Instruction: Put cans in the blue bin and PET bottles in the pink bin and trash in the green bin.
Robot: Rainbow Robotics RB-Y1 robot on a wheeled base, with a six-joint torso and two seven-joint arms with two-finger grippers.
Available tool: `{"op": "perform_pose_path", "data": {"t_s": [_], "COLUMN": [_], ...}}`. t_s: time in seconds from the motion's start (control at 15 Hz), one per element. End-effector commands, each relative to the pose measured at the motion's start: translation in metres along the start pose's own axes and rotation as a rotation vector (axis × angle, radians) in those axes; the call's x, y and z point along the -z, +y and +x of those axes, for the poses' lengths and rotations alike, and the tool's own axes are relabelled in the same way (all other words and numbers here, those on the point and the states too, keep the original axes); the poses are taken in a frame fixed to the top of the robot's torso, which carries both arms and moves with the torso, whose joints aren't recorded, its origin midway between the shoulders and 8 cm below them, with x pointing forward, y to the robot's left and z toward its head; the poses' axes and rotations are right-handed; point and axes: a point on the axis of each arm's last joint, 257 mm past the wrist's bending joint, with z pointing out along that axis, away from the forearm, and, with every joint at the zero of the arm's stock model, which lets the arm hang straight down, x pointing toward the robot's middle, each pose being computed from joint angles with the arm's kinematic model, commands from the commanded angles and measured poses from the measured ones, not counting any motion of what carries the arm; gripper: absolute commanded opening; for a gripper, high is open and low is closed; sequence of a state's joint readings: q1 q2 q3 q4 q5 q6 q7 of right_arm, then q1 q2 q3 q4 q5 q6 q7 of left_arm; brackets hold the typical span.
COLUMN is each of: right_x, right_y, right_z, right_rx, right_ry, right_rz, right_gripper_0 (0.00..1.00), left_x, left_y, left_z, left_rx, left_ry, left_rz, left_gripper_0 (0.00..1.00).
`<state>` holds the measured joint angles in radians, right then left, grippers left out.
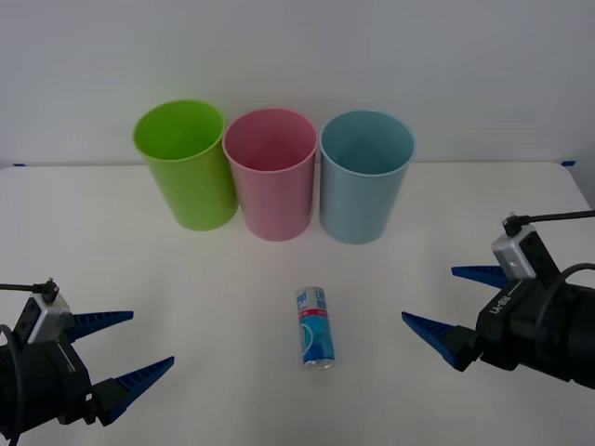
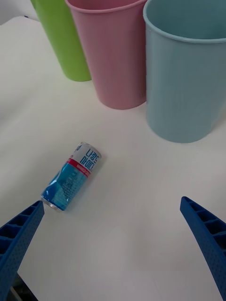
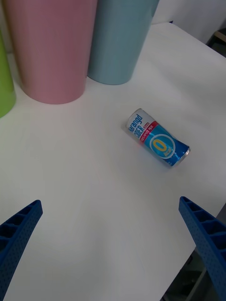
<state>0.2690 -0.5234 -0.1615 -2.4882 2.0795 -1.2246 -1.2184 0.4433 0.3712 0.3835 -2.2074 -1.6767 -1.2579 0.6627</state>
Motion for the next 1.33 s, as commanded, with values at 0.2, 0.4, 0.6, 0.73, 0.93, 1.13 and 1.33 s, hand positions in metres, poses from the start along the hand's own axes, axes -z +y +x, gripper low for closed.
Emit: {"op": "perform_pose_path", "data": {"t_s": [0.2, 0.4, 0.6, 0.73, 0.93, 1.13, 1.33], "right_x": [-0.027, -0.046, -0.061, -0.071, -0.091, -0.110, -0.125], "right_y": [0.018, 0.024, 0.029, 0.031, 0.037, 0.040, 0.049], "right_z": [0.015, 0.021, 0.025, 0.027, 0.032, 0.037, 0.038], "right_rx": [-0.017, -0.023, -0.026, 0.013, 0.014, 0.046, 0.029], "right_ry": [0.100, 0.128, 0.161, 0.185, 0.215, 0.255, 0.263], "right_rz": [0.002, 0.010, -0.002, 0.014, -0.011, -0.014, -0.031], "right_gripper_0": [1.00, 1.00, 1.00, 1.00, 1.00, 1.00, 1.00], "left_x": [0.000, 0.000, 0.000, 0.000, 0.000, 0.000, 0.000], "left_y": [0.000, 0.000, 0.000, 0.000, 0.000, 0.000, 0.000], "left_z": [0.000, 0.000, 0.000, 0.000, 0.000, 0.000, 0.000], "left_rx": [0.000, 0.000, 0.000, 0.000, 0.000, 0.000, 0.000], "left_ry": [0.000, 0.000, 0.000, 0.000, 0.000, 0.000, 0.000], "left_rz": [0.000, 0.000, 0.000, 0.000, 0.000, 0.000, 0.000], "left_gripper_0": [0.99, 0.99, 1.00, 0.99, 0.99, 0.99, 0.99]}}
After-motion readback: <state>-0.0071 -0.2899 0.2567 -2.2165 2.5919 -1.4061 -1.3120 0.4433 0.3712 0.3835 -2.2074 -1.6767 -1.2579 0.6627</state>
